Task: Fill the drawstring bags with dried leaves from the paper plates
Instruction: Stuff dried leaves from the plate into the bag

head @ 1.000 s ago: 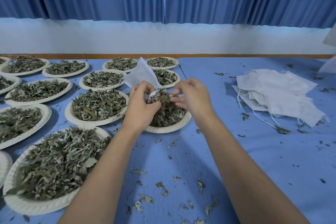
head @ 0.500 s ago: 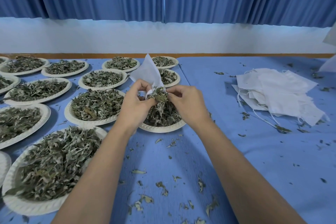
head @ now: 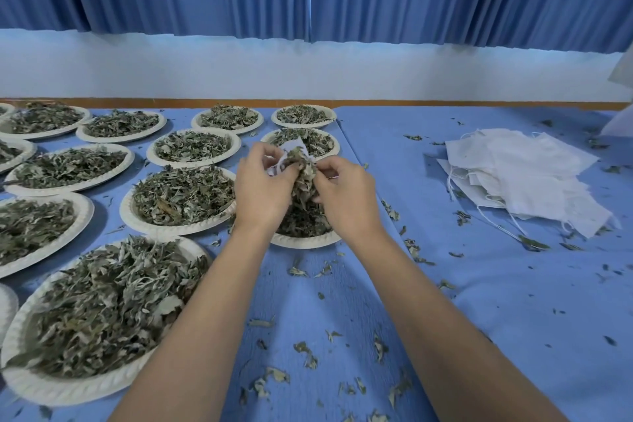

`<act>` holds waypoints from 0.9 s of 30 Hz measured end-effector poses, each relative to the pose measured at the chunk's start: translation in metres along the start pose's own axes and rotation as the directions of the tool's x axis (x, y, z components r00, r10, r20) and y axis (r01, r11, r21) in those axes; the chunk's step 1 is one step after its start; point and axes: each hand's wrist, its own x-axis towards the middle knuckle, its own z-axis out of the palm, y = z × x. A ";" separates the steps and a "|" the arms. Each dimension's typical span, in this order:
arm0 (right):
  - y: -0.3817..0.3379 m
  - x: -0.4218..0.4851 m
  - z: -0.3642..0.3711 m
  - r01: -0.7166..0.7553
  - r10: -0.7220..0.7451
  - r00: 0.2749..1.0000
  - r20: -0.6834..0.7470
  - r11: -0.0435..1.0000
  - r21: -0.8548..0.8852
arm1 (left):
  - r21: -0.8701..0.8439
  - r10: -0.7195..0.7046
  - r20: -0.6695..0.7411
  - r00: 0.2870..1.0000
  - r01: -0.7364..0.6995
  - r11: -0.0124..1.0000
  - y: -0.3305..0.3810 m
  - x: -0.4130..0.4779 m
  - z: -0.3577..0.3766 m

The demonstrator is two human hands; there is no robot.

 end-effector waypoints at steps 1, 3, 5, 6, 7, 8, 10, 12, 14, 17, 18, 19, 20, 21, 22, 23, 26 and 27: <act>0.000 0.001 0.000 -0.025 0.025 1.000 -0.008 1.000 0.017 | -0.046 -0.030 0.047 0.998 0.032 0.998 0.002 -0.001 -0.001; 0.001 0.002 -0.001 -0.072 0.074 0.997 -0.027 0.997 0.041 | -0.178 -0.112 0.155 0.982 0.139 0.974 0.007 -0.001 -0.006; 0.002 0.003 -0.003 -0.098 0.101 0.994 -0.040 0.993 0.067 | -0.219 -0.143 0.269 0.952 0.206 0.954 0.008 -0.002 -0.010; 0.002 0.004 -0.003 -0.105 0.108 0.993 -0.040 0.991 0.086 | -0.192 -0.131 0.300 0.945 0.194 0.962 0.008 -0.002 -0.011; 0.002 0.004 -0.003 -0.109 0.113 0.993 -0.038 0.989 0.101 | -0.167 -0.111 0.305 0.946 0.168 0.972 0.008 -0.003 -0.011; 0.001 0.004 -0.002 -0.110 0.114 0.993 -0.035 0.988 0.112 | -0.153 -0.091 0.281 0.955 0.139 0.979 0.007 -0.003 -0.010; 0.000 0.003 -0.002 -0.110 0.114 0.993 -0.024 0.985 0.129 | -0.153 -0.064 0.217 0.974 0.098 0.983 0.006 -0.003 -0.009; -0.001 0.003 -0.003 -0.120 0.121 0.993 0.009 0.976 0.182 | -0.133 -0.053 0.160 0.986 0.074 0.988 0.003 -0.001 -0.008; -0.002 0.004 -0.004 -0.144 0.135 0.989 0.054 0.955 0.260 | -0.063 -0.038 0.109 0.993 0.045 0.997 -0.002 0.001 -0.008; -0.002 0.003 -0.002 -0.155 0.140 0.988 0.072 0.941 0.300 | 0.041 -0.012 0.035 0.999 0.010 0.999 -0.006 0.004 -0.006; -0.002 0.002 0.000 -0.145 0.131 0.989 0.067 0.946 0.289 | 0.071 -0.013 0.006 1.000 0.012 0.997 -0.006 0.005 -0.005; -0.002 0.001 0.001 -0.129 0.117 0.991 0.058 0.955 0.268 | 0.089 -0.020 -0.027 0.999 0.022 0.996 -0.006 0.007 -0.003; -0.002 0.000 0.002 -0.113 0.104 0.993 0.050 0.964 0.241 | 0.093 -0.034 -0.064 0.997 0.040 0.995 -0.005 0.009 -0.001; -0.002 0.000 0.003 -0.103 0.096 0.995 0.041 0.972 0.211 | 0.085 -0.058 -0.104 0.993 0.067 0.994 -0.002 0.011 0.002; -0.002 0.000 0.004 -0.098 0.094 0.995 0.028 0.979 0.179 | 0.070 -0.086 -0.140 0.986 0.096 0.993 0.000 0.013 0.004; -0.002 0.000 0.004 -0.093 0.092 0.996 0.013 0.985 0.148 | 0.047 -0.111 -0.167 0.980 0.120 0.992 0.003 0.015 0.007; -0.004 -0.001 0.005 -0.091 0.091 0.996 0.000 0.992 0.091 | -0.085 -0.191 -0.188 0.964 0.178 0.980 0.009 0.016 0.010; -0.004 -0.001 0.005 -0.115 0.115 0.993 0.008 0.986 0.121 | -0.121 -0.208 -0.170 0.963 0.189 0.974 0.009 0.016 0.011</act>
